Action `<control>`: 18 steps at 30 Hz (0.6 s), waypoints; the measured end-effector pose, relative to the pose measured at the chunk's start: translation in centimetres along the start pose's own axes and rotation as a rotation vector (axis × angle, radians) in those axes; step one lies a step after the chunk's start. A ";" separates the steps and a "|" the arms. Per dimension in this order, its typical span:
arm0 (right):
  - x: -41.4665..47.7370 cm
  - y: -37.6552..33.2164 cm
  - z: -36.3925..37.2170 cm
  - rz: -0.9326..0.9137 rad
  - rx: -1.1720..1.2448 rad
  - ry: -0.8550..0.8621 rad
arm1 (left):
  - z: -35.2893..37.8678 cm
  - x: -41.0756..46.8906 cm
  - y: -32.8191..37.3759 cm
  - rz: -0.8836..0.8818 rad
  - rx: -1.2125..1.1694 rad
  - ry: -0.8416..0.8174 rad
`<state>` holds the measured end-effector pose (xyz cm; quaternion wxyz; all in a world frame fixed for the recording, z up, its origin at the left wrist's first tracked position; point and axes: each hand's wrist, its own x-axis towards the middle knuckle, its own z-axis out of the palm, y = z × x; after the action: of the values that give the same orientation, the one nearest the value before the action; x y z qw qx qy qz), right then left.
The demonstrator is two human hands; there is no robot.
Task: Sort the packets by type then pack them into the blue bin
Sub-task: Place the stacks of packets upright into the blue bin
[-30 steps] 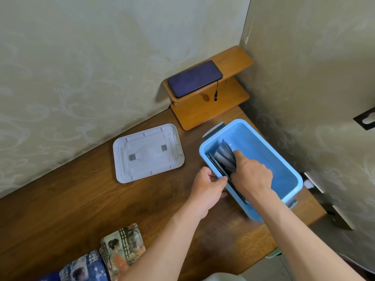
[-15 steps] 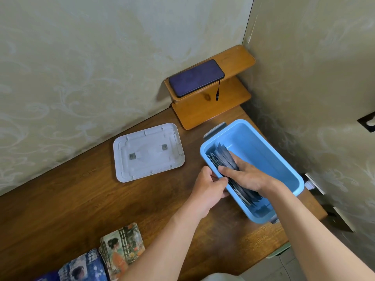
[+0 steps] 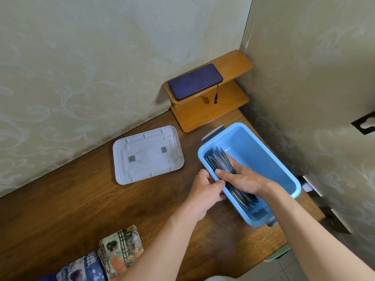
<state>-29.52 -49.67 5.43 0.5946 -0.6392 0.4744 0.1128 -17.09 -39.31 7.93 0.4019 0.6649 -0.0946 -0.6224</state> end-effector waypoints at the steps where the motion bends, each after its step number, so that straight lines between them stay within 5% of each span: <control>1: 0.1 0.0 -0.1 0.003 0.001 0.006 | 0.0 0.0 0.0 0.000 0.017 0.003; 18: -0.8 -0.2 -0.4 -0.078 -0.004 0.064 | -0.4 -0.4 0.1 0.014 0.151 0.032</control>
<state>-30.02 -49.70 6.23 0.5818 -0.6616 0.4679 0.0700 -16.74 -38.99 8.24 0.3564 0.7026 -0.1396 -0.5998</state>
